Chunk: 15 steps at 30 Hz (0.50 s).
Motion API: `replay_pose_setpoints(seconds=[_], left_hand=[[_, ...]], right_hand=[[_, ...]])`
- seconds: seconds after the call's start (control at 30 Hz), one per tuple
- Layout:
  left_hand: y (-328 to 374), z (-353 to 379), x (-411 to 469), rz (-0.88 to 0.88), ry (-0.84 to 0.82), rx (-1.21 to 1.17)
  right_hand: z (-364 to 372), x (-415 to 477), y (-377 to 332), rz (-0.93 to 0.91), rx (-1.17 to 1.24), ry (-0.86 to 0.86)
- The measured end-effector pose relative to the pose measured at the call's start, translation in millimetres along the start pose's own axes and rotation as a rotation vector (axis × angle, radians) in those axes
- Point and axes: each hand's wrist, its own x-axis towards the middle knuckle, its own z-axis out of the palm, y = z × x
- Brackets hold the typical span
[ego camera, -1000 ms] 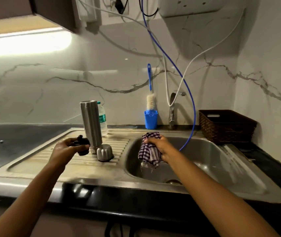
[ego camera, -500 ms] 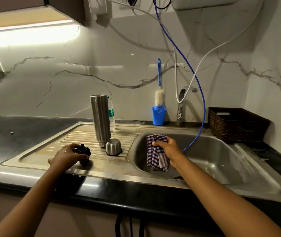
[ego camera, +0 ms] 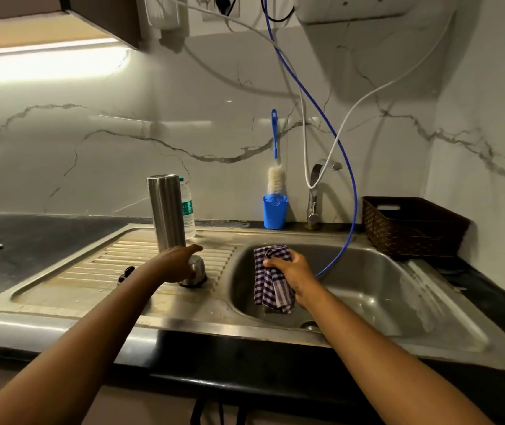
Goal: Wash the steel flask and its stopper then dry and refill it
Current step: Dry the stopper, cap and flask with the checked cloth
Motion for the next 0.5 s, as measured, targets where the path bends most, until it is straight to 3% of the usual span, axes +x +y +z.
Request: replay_pose_setpoints(seconds=[0.1,0.2,0.27,0.37,0.5], left_hand=[[3,4,13,-0.05,-0.071,0.06],[8,5,18,-0.031,0.007,0.081],[19,5,18,0.0,0.103,-0.03],[57,7,21,0.059,0.14,-0.523],[108,20,32,0.024,0.017,-1.277]], right_hand=[[-2,2,-1,0.01,-0.031,0.018],[-5,3,-6,0.0,-0.046,0.046],[-10,5,-12,-0.022,-0.034,0.101],[-25,11,-24,-0.054,-0.029,0.197],[-54,20,-36,-0.071,-0.118,0.251]])
